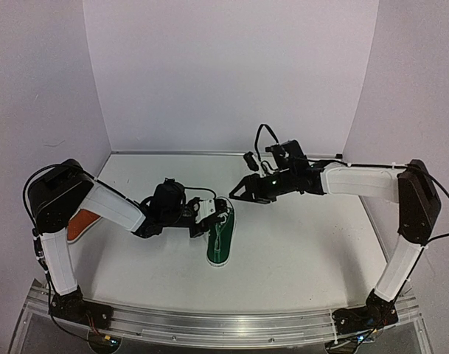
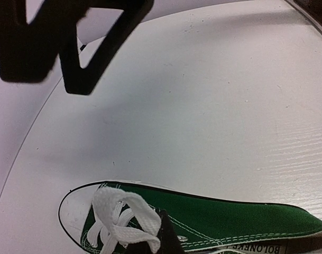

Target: Tie the shoes

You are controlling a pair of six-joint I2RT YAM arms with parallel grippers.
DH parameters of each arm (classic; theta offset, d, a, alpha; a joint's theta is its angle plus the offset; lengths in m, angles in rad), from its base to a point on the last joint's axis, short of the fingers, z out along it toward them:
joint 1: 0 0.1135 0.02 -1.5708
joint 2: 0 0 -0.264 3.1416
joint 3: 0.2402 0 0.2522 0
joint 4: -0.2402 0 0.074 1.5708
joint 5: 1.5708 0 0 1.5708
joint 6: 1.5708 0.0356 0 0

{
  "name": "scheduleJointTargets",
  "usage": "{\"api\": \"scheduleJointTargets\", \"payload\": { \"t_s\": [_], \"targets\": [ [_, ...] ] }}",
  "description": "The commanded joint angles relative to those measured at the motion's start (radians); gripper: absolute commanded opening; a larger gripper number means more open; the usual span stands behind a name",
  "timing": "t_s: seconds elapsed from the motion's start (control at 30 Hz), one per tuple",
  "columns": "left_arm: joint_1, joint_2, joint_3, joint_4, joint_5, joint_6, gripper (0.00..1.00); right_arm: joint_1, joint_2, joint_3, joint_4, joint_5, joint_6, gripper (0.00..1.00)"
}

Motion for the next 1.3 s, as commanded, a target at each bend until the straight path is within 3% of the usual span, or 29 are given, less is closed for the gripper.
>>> {"api": "scheduleJointTargets", "payload": {
  "t_s": [0.0, 0.53, 0.87, 1.0, 1.07, 1.17, 1.27],
  "targets": [
    [-0.007, -0.018, 0.020, 0.019, 0.013, -0.019, 0.00, 0.027, -0.004, -0.067, 0.170, -0.054, 0.094, 0.52],
    [-0.007, -0.012, 0.031, 0.023, 0.014, -0.032, 0.00, 0.102, 0.102, -0.045, 0.257, -0.050, 0.146, 0.50],
    [-0.007, -0.012, 0.034, 0.023, 0.015, -0.034, 0.00, 0.110, 0.130, -0.044, 0.274, -0.034, 0.160, 0.30],
    [-0.007, -0.011, 0.040, 0.019, 0.015, -0.035, 0.00, 0.111, 0.139, -0.044, 0.273, -0.031, 0.162, 0.28],
    [-0.008, -0.011, 0.041, 0.016, 0.016, -0.037, 0.00, 0.111, 0.142, -0.048, 0.273, -0.022, 0.163, 0.20],
    [-0.007, -0.022, 0.040, 0.005, 0.013, -0.050, 0.09, 0.112, 0.141, -0.055, 0.273, -0.013, 0.163, 0.03],
    [0.011, -0.061, 0.040, -0.042, 0.023, -0.090, 0.33, 0.112, 0.135, -0.059, 0.273, -0.006, 0.161, 0.00]
  ]
}}
